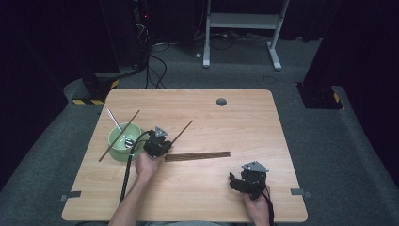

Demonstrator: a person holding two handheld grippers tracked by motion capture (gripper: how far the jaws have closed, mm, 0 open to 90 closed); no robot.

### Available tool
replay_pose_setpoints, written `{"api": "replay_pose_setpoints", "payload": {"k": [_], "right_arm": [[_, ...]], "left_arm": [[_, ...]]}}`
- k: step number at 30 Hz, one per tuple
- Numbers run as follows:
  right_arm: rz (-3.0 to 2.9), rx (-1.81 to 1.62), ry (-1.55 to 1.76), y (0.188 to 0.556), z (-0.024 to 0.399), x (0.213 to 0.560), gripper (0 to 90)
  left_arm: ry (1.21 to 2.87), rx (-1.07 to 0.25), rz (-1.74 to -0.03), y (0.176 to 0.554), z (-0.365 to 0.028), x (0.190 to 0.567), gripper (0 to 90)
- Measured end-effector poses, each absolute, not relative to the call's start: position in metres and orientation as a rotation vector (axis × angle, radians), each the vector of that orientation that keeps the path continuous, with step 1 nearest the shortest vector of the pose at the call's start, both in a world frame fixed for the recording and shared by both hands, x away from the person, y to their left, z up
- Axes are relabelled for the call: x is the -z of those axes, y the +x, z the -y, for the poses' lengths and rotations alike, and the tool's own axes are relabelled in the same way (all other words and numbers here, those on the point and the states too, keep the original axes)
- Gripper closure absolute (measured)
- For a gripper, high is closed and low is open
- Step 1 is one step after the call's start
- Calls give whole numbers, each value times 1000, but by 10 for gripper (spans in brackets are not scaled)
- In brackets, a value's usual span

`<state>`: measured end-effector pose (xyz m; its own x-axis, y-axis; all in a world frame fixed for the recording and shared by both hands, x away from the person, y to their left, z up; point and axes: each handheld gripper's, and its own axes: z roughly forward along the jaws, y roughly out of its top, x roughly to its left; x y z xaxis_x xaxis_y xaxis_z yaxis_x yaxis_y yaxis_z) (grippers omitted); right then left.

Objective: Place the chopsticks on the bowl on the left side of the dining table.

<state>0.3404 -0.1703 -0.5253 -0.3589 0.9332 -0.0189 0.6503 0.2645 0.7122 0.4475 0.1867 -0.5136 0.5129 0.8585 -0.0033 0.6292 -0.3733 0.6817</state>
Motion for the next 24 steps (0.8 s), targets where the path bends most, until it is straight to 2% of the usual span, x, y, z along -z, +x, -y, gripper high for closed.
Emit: {"api": "replay_pose_setpoints", "payload": {"k": [24], "right_arm": [[-2103, -863, 1432, 340, 170, 525, 158]], "left_arm": [[2151, -487, -1193, 445, -181, 513, 847]]}}
